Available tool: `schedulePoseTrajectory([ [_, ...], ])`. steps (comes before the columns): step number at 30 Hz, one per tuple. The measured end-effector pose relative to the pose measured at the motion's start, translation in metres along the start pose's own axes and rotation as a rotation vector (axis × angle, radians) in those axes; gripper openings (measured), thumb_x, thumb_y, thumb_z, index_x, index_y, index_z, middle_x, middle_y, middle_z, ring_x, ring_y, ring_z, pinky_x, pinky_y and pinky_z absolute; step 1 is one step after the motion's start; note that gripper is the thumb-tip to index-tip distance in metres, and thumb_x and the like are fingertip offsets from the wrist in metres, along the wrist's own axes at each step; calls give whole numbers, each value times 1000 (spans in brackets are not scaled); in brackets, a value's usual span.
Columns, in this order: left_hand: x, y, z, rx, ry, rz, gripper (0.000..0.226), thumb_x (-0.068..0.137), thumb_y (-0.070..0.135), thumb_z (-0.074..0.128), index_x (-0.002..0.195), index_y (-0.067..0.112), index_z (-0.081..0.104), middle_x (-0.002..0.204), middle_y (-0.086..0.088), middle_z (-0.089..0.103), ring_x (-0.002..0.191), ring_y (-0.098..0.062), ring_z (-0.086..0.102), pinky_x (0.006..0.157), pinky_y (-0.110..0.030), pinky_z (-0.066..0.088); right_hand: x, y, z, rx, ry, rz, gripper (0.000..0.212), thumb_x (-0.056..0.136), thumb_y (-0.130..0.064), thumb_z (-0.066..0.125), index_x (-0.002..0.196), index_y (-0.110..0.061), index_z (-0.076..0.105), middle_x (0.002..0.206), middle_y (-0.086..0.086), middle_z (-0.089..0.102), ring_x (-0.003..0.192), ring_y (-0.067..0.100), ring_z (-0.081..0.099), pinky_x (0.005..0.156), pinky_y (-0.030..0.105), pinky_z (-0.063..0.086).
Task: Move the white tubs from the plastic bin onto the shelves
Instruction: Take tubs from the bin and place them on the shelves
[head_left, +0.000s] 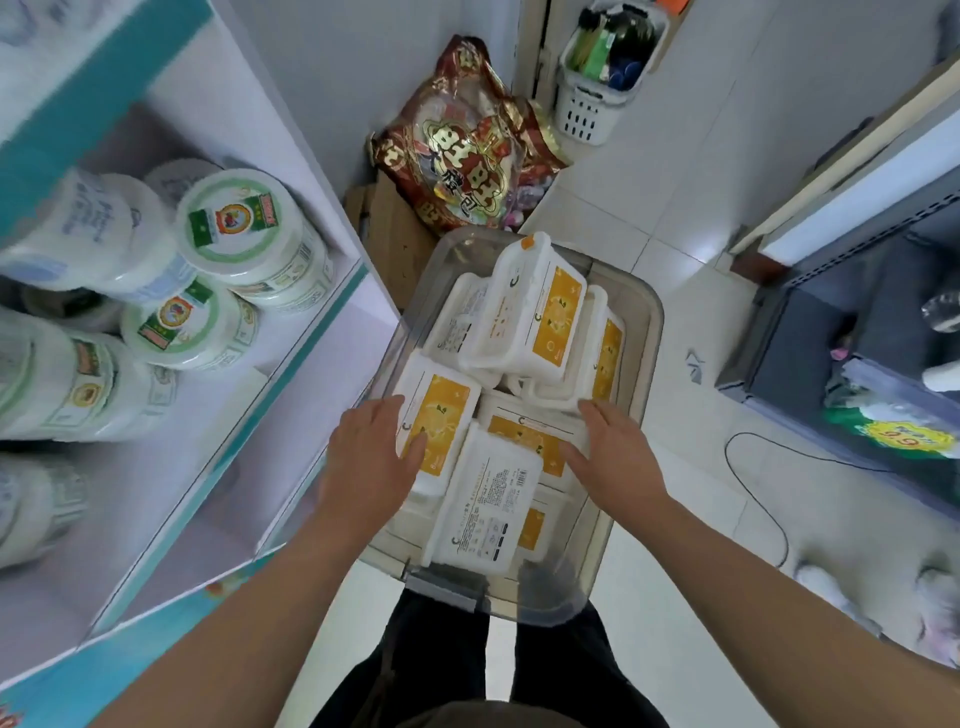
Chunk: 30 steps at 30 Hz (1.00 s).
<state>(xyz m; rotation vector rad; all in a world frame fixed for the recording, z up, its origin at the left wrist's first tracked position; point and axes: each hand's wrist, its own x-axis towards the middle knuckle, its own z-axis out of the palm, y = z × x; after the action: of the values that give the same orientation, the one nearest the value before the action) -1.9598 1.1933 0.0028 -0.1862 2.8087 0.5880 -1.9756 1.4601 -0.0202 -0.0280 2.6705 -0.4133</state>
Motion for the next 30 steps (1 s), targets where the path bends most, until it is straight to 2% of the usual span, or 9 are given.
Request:
schedulePoseTrajectory([
  [3, -25, -1, 10, -22, -13, -186, 54, 91, 45, 55, 136, 16, 45, 135, -6, 52, 121, -25, 48, 102, -41, 41, 9, -14, -6, 12, -73, -156, 58, 97, -37, 47, 146, -10, 31, 150, 8, 35, 138, 23, 29, 114, 31, 19],
  [6, -44, -5, 22, -75, -37, -373, 59, 90, 48, 55, 137, 16, 40, 137, -6, 50, 124, -25, 47, 104, -43, 42, 22, -31, -10, 83, -133, -258, 56, 96, -38, 46, 144, -11, 35, 147, 7, 40, 136, 21, 33, 110, 32, 27],
  [11, -64, -8, 42, -270, -6, -558, 67, 87, 49, 59, 140, 14, 35, 138, -12, 47, 126, -29, 47, 100, -45, 45, 43, -73, -12, 114, -185, -441, 58, 96, -41, 47, 144, -11, 35, 146, 6, 40, 136, 20, 33, 108, 31, 30],
  [14, -64, -5, 49, -357, 42, -630, 67, 87, 46, 61, 139, 14, 34, 135, -13, 46, 119, -29, 52, 95, -45, 48, 59, -98, -3, 144, -217, -519, 60, 95, -44, 48, 144, -13, 34, 147, 6, 40, 136, 20, 34, 110, 37, 34],
  [18, -57, -2, 56, -428, 92, -705, 65, 86, 46, 62, 136, 16, 34, 117, -11, 55, 104, -25, 56, 78, -38, 48, 89, -125, 13, 127, -275, -506, 66, 93, -47, 49, 147, -16, 28, 151, 6, 33, 140, 21, 29, 110, 40, 32],
  [23, -43, -11, 67, -490, 55, -765, 72, 87, 55, 55, 144, 24, 24, 127, -8, 56, 106, -25, 59, 83, -38, 48, 122, -140, 24, 58, -402, -423, 74, 90, -51, 52, 150, -23, 18, 154, 8, 28, 142, 27, 25, 110, 45, 31],
  [25, -39, -13, 68, -490, 24, -772, 75, 90, 53, 52, 150, 28, 14, 131, -8, 55, 108, -25, 59, 84, -37, 47, 131, -142, 25, 50, -449, -380, 78, 88, -53, 56, 149, -25, 17, 154, 7, 28, 140, 28, 29, 108, 46, 32],
  [27, -33, -14, 68, -506, 12, -775, 74, 92, 48, 52, 151, 31, 10, 125, -8, 57, 105, -25, 59, 80, -34, 44, 138, -144, 24, 26, -480, -384, 81, 85, -56, 58, 147, -24, 18, 153, 7, 31, 138, 29, 33, 106, 45, 34],
  [30, -26, -10, 69, -642, 59, -801, 54, 93, 40, 55, 138, 24, 30, 110, -7, 62, 92, -24, 60, 75, -34, 48, 144, -146, 19, 43, -496, -383, 81, 81, -55, 64, 144, -22, 24, 149, 6, 36, 134, 27, 38, 103, 43, 37],
])
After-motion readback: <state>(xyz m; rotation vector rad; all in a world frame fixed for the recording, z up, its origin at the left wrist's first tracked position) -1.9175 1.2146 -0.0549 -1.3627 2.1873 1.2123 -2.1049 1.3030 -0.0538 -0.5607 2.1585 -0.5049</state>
